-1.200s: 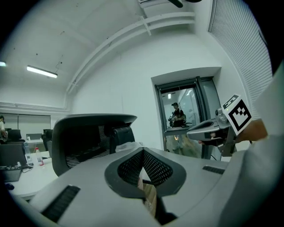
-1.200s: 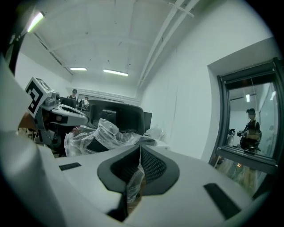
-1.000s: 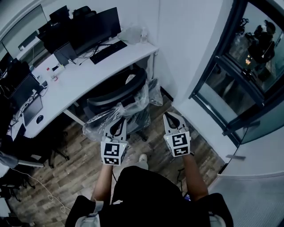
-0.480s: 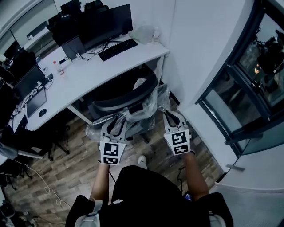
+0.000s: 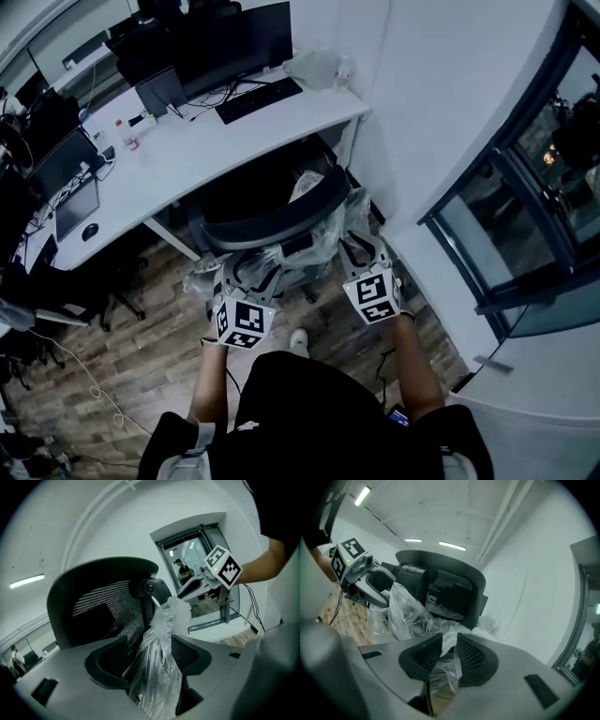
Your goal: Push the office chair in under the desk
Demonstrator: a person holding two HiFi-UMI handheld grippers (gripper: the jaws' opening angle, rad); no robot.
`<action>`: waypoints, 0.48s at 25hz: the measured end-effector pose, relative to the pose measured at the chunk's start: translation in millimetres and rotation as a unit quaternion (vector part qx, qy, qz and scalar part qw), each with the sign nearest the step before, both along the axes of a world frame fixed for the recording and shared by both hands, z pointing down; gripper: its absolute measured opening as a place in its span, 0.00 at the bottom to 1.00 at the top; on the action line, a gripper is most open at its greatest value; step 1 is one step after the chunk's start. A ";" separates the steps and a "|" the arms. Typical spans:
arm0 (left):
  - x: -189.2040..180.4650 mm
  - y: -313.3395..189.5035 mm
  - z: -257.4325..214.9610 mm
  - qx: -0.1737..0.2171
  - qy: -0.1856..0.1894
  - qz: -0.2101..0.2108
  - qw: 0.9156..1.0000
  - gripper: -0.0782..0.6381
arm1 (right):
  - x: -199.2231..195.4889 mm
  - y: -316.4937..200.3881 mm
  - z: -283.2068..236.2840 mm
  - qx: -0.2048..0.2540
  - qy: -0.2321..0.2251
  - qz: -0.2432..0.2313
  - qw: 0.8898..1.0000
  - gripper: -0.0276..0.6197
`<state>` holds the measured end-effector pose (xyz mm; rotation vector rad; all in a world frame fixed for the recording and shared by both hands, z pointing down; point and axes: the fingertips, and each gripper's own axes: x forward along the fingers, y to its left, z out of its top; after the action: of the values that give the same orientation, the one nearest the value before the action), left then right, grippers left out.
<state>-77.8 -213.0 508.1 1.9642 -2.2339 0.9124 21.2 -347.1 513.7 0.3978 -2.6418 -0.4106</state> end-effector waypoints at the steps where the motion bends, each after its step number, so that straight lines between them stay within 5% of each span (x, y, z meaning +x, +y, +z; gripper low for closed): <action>1: -0.4 -2.8 3.6 -0.009 -0.012 0.006 1.000 0.52 | -4.0 0.0 3.6 0.000 0.008 -0.009 1.000 0.20; 12: -13.6 -20.3 18.6 -0.064 -0.069 0.031 0.995 0.61 | -45.2 -9.7 14.5 0.083 0.065 -0.072 0.992 0.38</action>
<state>-91.5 -233.3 526.7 1.9814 -2.1306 1.2034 -24.0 -356.8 528.1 0.2239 -2.5245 -0.6831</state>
